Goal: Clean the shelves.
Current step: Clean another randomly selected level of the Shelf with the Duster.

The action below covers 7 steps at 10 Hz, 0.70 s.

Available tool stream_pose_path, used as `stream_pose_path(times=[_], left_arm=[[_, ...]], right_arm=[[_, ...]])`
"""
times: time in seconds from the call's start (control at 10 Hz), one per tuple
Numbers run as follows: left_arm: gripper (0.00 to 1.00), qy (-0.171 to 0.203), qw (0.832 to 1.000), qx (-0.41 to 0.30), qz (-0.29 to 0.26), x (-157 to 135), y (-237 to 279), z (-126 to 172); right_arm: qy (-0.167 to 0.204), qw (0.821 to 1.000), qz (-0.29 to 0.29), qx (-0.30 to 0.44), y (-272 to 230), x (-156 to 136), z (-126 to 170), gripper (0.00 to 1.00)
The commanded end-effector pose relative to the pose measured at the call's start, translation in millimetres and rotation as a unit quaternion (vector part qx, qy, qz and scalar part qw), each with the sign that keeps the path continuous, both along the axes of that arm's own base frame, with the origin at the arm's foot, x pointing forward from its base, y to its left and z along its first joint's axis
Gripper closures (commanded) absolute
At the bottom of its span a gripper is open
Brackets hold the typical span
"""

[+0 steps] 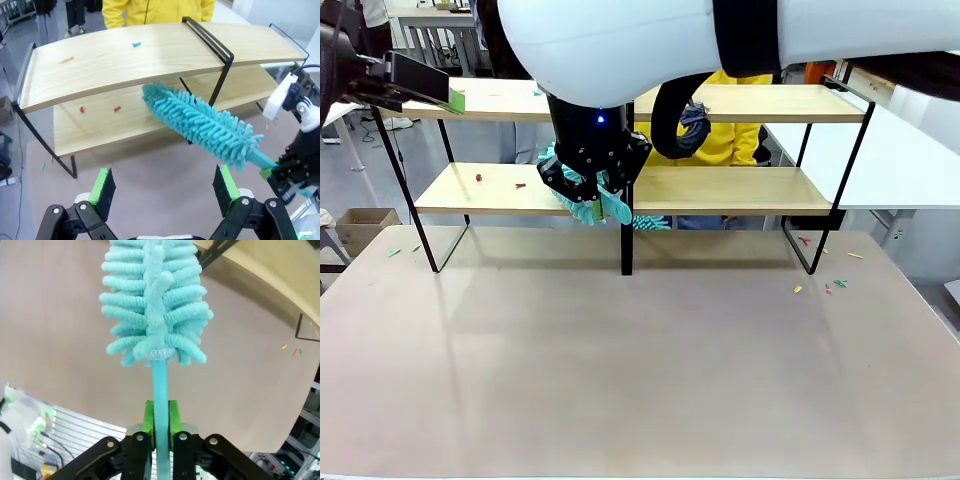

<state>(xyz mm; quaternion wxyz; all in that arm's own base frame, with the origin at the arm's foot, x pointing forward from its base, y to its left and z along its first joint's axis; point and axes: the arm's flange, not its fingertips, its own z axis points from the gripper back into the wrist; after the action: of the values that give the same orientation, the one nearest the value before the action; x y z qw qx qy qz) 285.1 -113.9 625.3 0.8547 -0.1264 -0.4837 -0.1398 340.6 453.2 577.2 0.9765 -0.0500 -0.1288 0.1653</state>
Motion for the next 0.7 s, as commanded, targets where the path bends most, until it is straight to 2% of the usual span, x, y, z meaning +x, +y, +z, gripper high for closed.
stream_pose_path(times=[0.0,0.1,0.3,0.5,0.6], left_arm=[[0.00,0.000,1.000,-0.001,0.000,0,1,0],[0.00,0.000,1.000,-0.001,0.000,0,1,0],[0.00,0.000,1.000,-0.001,0.000,0,1,0],[0.00,0.000,1.000,-0.001,0.000,0,1,0],[0.00,0.000,1.000,-0.001,0.000,0,1,0]], right_arm=[[-0.056,0.996,-0.063,0.032,12,28,-19,0.88],[-0.067,0.993,-0.073,0.068,16,43,-28,0.88],[-0.101,0.985,-0.098,0.096,23,53,-38,0.88],[-0.073,0.988,-0.113,0.076,38,62,-55,0.88],[-0.072,0.987,-0.122,0.081,47,64,-57,0.88]])
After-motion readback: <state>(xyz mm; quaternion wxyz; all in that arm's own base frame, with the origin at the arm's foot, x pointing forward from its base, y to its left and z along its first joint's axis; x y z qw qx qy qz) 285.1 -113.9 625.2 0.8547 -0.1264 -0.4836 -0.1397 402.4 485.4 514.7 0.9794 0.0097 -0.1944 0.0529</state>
